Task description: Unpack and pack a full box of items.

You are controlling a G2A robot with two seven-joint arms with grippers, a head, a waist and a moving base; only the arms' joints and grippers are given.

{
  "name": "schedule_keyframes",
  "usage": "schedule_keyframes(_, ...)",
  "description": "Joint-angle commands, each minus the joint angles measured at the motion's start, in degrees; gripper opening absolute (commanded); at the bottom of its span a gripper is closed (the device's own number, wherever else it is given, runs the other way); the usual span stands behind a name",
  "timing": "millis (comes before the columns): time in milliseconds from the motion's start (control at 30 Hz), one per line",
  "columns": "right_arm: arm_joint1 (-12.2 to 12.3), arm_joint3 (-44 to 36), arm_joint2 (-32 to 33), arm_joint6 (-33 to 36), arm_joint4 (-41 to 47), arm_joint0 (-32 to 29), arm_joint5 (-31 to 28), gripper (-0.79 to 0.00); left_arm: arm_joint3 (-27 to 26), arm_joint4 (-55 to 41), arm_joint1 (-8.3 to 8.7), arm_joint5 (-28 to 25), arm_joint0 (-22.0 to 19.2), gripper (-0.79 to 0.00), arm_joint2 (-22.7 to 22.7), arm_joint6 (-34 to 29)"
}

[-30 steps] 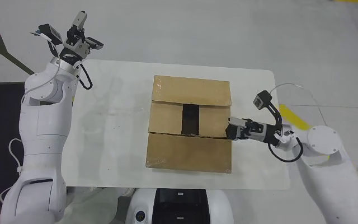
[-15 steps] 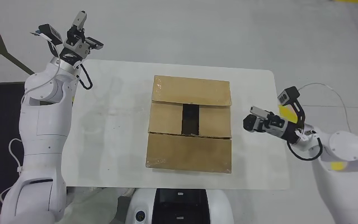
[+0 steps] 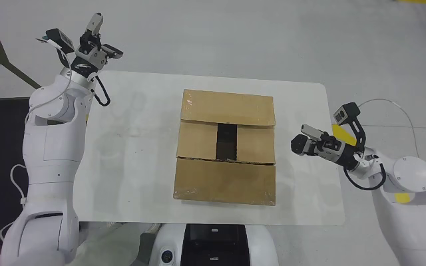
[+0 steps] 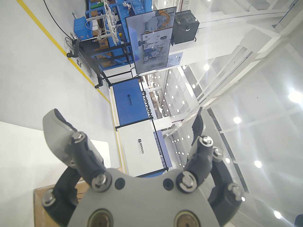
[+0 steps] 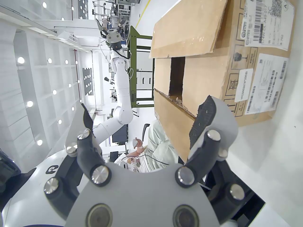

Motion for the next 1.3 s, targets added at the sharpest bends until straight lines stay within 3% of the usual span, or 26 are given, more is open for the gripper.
schedule_keyframes(0,0.0,0.0,0.0,0.0,0.0,0.0,0.0,0.000,0.0,0.0,0.00,0.0,0.0,0.000,0.0,0.0)
schedule_keyframes(367,0.0,0.0,0.0,0.0,0.0,0.0,0.0,0.000,-2.1,-1.0,-0.05,-0.9,1.4,0.000,0.2,-1.5)
schedule_keyframes(700,0.0,0.0,0.0,0.0,0.0,0.0,0.0,0.000,-5.8,-9.9,0.30,-7.2,6.3,0.000,-0.3,-20.5)
schedule_keyframes(933,0.0,0.0,0.0,0.0,0.0,0.0,0.0,0.000,-8.9,-16.4,0.34,-2.6,9.4,0.000,0.4,-27.7)
schedule_keyframes(1267,0.0,0.0,0.0,0.0,0.0,0.0,0.0,0.000,-14.0,-18.8,0.56,-2.4,12.9,0.000,1.6,-37.2)
